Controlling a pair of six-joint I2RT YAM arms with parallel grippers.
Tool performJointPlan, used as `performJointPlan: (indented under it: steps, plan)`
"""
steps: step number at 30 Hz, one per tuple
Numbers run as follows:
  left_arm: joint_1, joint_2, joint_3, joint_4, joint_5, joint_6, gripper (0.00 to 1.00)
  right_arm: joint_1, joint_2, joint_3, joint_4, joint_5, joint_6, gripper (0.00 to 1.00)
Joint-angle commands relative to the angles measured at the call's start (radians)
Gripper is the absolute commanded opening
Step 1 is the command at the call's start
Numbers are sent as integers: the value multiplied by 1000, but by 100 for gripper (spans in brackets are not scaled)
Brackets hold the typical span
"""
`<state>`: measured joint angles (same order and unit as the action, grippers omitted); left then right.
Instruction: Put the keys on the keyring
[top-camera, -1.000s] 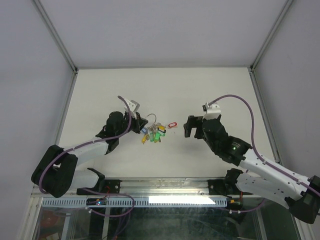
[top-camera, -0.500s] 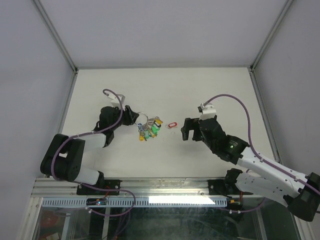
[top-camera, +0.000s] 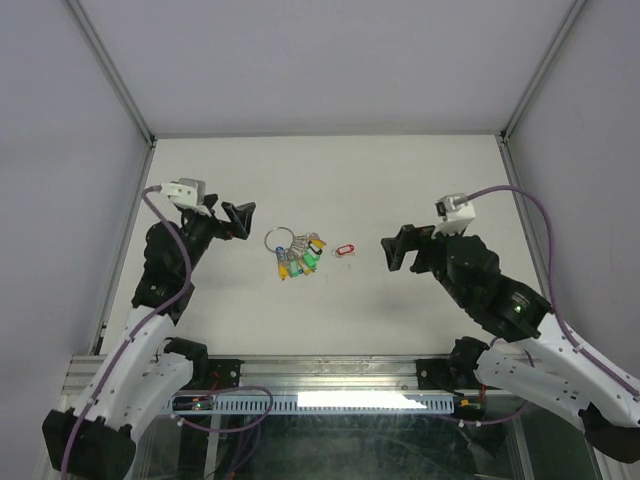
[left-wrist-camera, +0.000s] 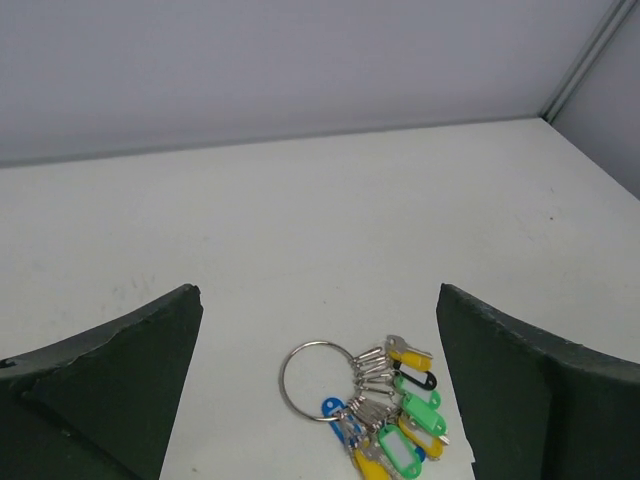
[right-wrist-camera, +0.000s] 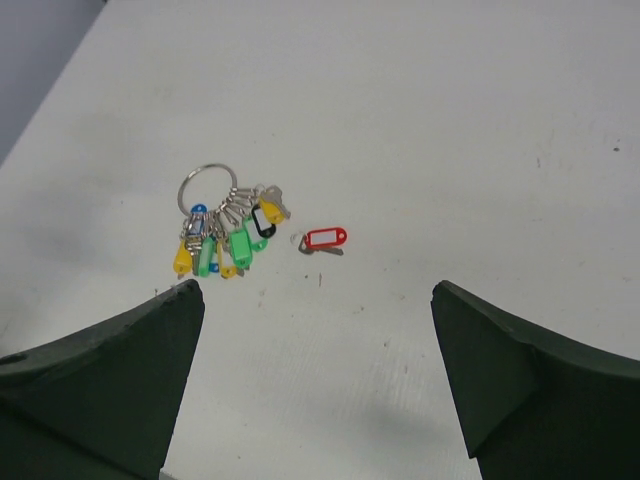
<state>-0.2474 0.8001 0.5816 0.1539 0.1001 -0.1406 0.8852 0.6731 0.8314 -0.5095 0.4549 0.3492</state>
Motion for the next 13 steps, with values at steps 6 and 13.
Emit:
performJointPlan:
  steps: [6, 13]
  plan:
    - [5, -379, -8, -352, -151, 40, 99, -2, -213, 23, -14, 135, -109, 99]
    - [4, -546, -87, -397, -226, -35, 99, -2, -292, -26, -38, 149, -103, 99]
